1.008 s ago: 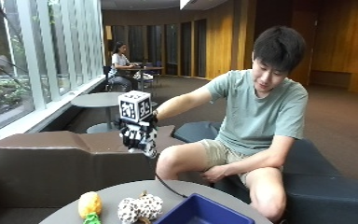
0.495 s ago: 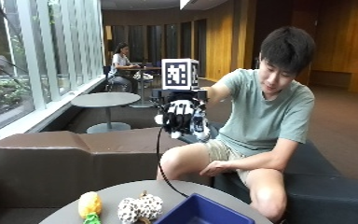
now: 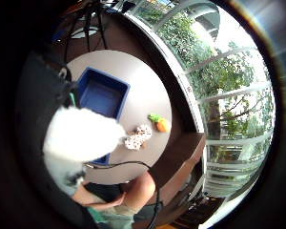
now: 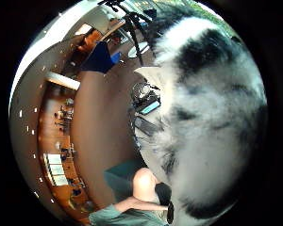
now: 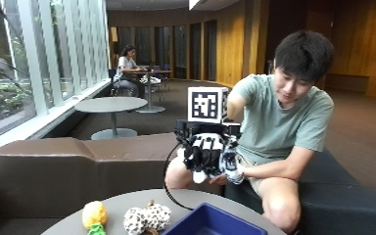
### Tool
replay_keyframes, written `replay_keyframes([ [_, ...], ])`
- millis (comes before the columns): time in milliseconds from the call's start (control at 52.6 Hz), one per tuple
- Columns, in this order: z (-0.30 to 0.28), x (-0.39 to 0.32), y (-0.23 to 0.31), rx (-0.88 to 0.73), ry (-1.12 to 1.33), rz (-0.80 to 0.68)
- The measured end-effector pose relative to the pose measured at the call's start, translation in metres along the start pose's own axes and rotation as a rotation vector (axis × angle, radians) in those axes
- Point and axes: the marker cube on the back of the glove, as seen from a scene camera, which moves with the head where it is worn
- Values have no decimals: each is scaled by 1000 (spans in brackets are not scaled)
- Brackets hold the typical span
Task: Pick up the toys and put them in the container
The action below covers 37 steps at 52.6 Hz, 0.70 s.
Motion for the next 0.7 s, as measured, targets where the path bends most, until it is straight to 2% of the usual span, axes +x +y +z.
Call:
replay_keyframes([
  [133, 27, -7, -7, -151, 7, 31],
  [247, 46, -9, -5, -242, 10, 0],
  [418, 56, -9, -3, -377, -8, 9],
  [704, 28, 28, 11, -306, 29, 11],
])
